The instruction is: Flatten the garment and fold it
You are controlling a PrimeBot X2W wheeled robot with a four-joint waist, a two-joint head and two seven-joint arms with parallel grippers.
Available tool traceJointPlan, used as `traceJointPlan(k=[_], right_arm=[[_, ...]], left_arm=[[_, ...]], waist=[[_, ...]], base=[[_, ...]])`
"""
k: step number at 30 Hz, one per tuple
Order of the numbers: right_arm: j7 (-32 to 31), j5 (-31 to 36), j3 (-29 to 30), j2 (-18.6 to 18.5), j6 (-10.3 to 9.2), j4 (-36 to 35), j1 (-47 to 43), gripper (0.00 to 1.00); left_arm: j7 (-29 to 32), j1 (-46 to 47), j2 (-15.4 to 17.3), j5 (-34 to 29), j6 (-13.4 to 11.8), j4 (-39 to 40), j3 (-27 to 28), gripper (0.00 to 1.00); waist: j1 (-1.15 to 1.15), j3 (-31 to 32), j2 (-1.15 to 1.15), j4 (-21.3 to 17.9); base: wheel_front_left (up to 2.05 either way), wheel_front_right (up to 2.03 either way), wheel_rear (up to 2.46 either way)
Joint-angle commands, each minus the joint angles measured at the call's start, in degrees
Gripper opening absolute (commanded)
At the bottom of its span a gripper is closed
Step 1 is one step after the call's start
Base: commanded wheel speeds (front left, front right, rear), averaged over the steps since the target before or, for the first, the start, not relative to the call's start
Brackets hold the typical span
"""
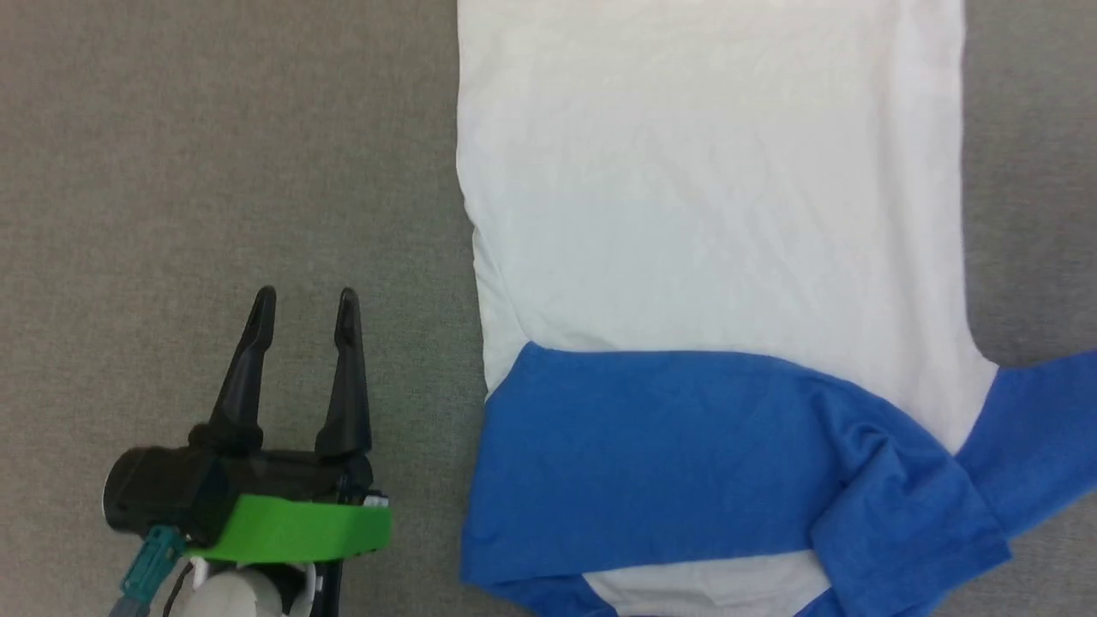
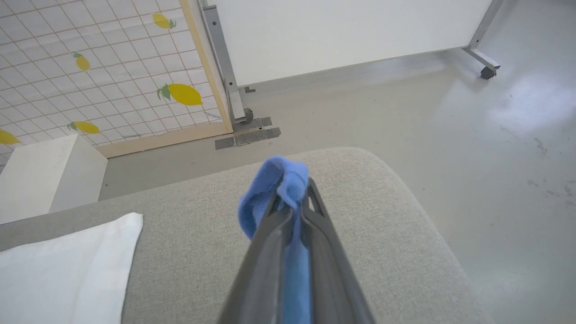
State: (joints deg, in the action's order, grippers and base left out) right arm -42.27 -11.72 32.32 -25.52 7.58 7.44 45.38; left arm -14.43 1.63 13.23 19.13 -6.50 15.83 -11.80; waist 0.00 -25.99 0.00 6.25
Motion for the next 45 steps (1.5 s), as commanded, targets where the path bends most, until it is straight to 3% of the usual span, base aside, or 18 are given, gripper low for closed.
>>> traceJointPlan(k=[1, 6, 11, 16, 21, 25, 36, 40, 45], right_arm=[[0.42, -0.52, 1.13, -0.39, -0.09, -0.27, -2.03, 0.0], [-0.38, -1.63, 5.24, 0.24, -0.09, -2.66, -8.97, 0.0], [-0.93, -3.43, 8.72, 3.27, -0.09, -6.79, -15.38, 0.0], [-1.29, -5.39, 8.85, 5.22, -0.09, -11.21, -20.06, 0.0], [-1.72, -7.69, 5.37, 6.39, -0.09, -15.79, -22.28, 0.0], [-2.45, -10.14, -1.63, 7.43, -0.09, -19.94, -23.05, 0.0], [-10.15, -16.23, -31.0, 15.22, -0.09, -33.63, -25.04, 0.0], [-10.8, -16.48, -39.75, 17.33, -0.09, -33.63, -25.79, 0.0], [-8.6, -16.45, -47.34, 17.91, -0.09, -28.61, -27.21, 0.0]], left_arm=[[0.16, -1.23, 0.62, 0.26, -0.58, 0.42, 0.39, 1.0], [0.8, -4.31, 0.87, 1.1, -1.32, 1.38, 0.92, 1.0], [1.15, -6.13, 0.56, 1.7, -1.59, 1.8, 0.39, 1.0], [1.36, -7.94, 0.72, 2.18, -2.1, 2.04, 0.72, 1.0], [1.74, -9.83, 1.46, 2.21, -2.75, 2.64, 1.37, 1.0], [2.16, -10.33, 1.79, 2.17, -2.86, 3.15, 1.23, 1.0], [3.34, -10.77, 1.76, 2.24, -2.98, 3.37, -0.16, 1.0], [3.51, -10.84, 1.58, 2.24, -3.0, 3.53, -0.8, 1.0], [3.53, -10.32, 1.26, 2.34, -2.86, 3.23, -1.49, 1.0]], waist=[[0.0, 8.52, 0.0, -3.58], [0.0, 12.31, 0.0, -4.98], [0.0, 14.9, 0.0, -5.56], [0.0, 17.38, 0.0, -5.86], [0.0, 18.78, 0.0, -5.89], [0.0, 18.94, 0.0, -5.4], [0.0, 20.44, 0.0, -2.7], [0.0, 20.31, 0.0, -1.32], [0.0, 19.18, 0.0, 0.45]], base=[[0.0, 0.0, 0.0], [0.0, 0.0, 0.0], [0.0, 0.0, 0.0], [0.0, 0.0, 0.0], [0.0, 0.0, 0.0], [0.0, 0.0, 0.0], [0.0, 0.0, 0.0], [0.0, 0.0, 0.0], [0.0, 0.0, 0.0]])
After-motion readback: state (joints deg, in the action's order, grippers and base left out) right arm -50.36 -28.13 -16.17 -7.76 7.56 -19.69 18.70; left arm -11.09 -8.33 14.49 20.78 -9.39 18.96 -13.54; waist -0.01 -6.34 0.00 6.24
